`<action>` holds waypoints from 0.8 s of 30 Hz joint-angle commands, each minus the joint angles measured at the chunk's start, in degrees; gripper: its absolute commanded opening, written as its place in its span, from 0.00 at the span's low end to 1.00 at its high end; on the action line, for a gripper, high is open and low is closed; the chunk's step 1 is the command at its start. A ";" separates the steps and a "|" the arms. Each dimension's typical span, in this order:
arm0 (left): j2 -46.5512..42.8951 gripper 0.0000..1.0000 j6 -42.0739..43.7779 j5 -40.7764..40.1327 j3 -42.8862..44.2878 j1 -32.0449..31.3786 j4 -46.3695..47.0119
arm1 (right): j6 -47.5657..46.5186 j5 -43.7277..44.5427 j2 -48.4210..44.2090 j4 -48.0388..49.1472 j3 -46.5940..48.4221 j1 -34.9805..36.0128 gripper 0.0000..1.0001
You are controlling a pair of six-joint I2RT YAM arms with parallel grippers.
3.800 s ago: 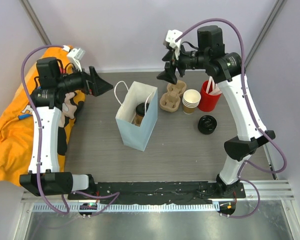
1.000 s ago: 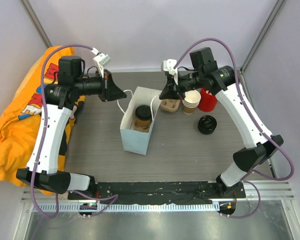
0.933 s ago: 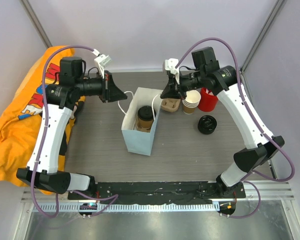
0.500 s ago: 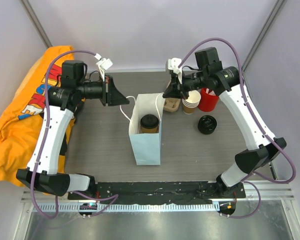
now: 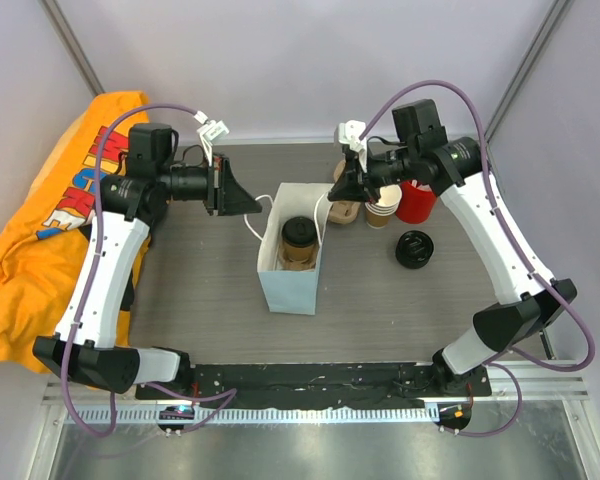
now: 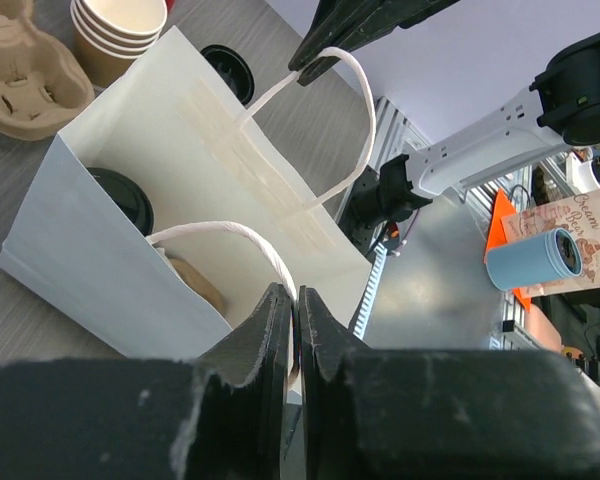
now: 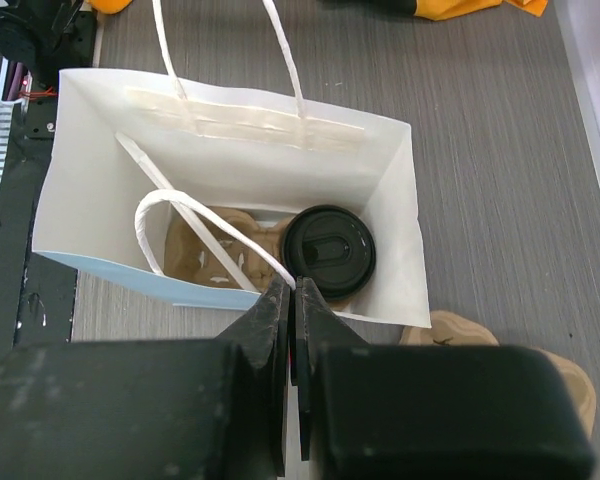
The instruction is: Pack the takeout coffee
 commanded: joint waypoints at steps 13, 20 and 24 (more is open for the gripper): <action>-1.68 0.46 0.17 2.33 1.03 -0.27 1.98 | 0.26 -0.55 -2.77 2.89 -0.59 -0.26 0.26; -1.41 0.61 0.96 2.16 2.87 -0.27 1.81 | -1.14 1.65 -3.64 0.53 0.37 -0.26 0.51; -0.97 0.79 2.19 1.45 5.07 -0.27 0.67 | -3.69 4.54 -4.87 -2.12 0.55 -0.26 0.61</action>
